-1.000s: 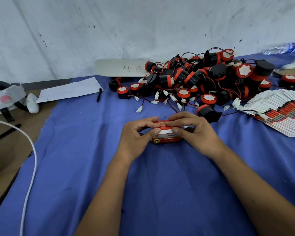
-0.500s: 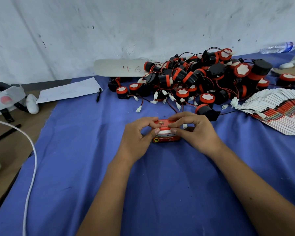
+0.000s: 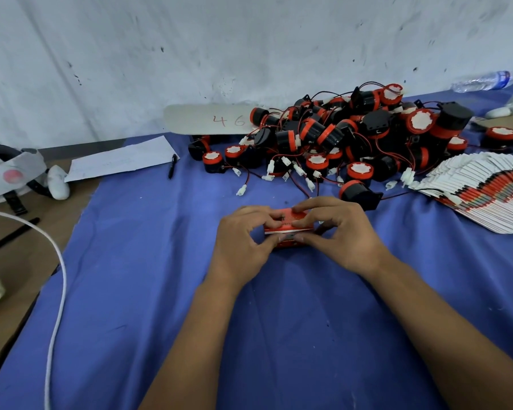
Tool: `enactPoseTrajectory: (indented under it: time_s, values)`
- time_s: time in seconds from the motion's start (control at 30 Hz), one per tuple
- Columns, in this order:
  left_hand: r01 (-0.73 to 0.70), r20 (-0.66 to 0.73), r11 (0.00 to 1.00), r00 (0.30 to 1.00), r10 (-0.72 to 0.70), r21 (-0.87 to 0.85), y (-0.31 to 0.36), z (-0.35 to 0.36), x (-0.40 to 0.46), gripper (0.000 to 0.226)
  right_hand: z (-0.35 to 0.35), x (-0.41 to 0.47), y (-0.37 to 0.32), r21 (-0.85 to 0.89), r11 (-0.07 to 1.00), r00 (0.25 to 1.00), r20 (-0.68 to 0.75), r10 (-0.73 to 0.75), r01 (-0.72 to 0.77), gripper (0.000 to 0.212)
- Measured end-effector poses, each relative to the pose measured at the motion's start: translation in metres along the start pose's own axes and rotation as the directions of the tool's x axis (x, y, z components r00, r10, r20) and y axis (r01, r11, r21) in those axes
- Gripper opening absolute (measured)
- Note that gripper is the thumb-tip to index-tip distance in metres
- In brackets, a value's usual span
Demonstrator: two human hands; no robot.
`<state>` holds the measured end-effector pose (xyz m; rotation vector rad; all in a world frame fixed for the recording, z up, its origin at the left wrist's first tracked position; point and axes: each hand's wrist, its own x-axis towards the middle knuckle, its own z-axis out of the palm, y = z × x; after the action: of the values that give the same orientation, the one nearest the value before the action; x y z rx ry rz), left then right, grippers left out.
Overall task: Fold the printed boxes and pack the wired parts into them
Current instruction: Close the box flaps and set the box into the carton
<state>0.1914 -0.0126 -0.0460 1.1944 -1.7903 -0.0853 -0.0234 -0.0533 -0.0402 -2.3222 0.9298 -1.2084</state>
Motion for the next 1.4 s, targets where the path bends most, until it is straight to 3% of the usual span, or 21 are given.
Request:
enactPoseTrajectory:
  time_s: [0.23,0.53,0.7,0.8,0.87,1.0,1.1,1.2,1.27,1.33,1.4]
  values:
    - [-0.056,0.021,0.993,0.998,0.054,0.099,0.001,0.002,-0.001,0.008,0.009,-0.001,-0.003,-0.186,0.972,0.987,-0.041,-0.157,0.147,0.006]
    - [0.066,0.092,0.996,0.993,-0.071,0.061,0.004,0.003,-0.005,0.019,0.012,-0.007,-0.005,-0.235,0.967,0.994,-0.013,-0.104,0.098,0.007]
    - [0.222,0.12,0.969,0.971,-0.208,-0.113,0.012,0.003,0.005,0.018,-0.014,0.011,-0.017,-0.249,0.969,0.977,0.209,0.053,0.001,0.017]
    - [0.285,0.171,0.918,0.954,-0.244,-0.278,0.031,0.008,0.009,0.022,-0.043,0.003,-0.028,-0.275,0.961,0.964,0.25,0.086,-0.014,0.012]
    - [0.273,0.202,0.878,0.957,-0.207,-0.394,0.051,0.017,0.016,0.011,-0.076,-0.012,-0.041,-0.252,0.967,0.974,0.202,0.101,-0.048,0.02]
    - [0.156,0.227,0.772,0.974,-0.017,-0.616,0.129,0.056,0.047,0.02,-0.171,-0.057,-0.08,-0.326,0.938,0.993,-0.034,0.115,-0.119,0.025]
    - [0.06,0.227,0.672,0.96,0.163,-0.738,0.224,0.111,0.065,0.016,-0.255,-0.11,-0.115,-0.418,0.85,0.941,-0.236,0.241,-0.322,0.024]
    - [0.108,0.253,0.443,0.925,0.283,-0.89,0.327,0.163,0.064,0.011,-0.329,-0.171,-0.154,-0.507,0.7,0.857,-0.395,0.33,-0.503,0.023]
    - [0.103,0.256,0.376,0.888,0.383,-0.921,0.389,0.192,0.055,0.012,-0.368,-0.211,-0.181,-0.55,0.575,0.79,-0.502,0.351,-0.606,0.022]
    - [0.095,0.304,0.407,0.818,0.488,-0.909,0.437,0.213,0.044,0.02,-0.397,-0.246,-0.201,-0.565,0.406,0.695,-0.58,0.424,-0.719,0.019]
    - [0.005,0.416,0.563,0.679,0.605,-0.826,0.472,0.234,0.032,0.027,-0.416,-0.278,-0.213,-0.554,0.167,0.545,-0.639,0.542,-0.816,0.017]
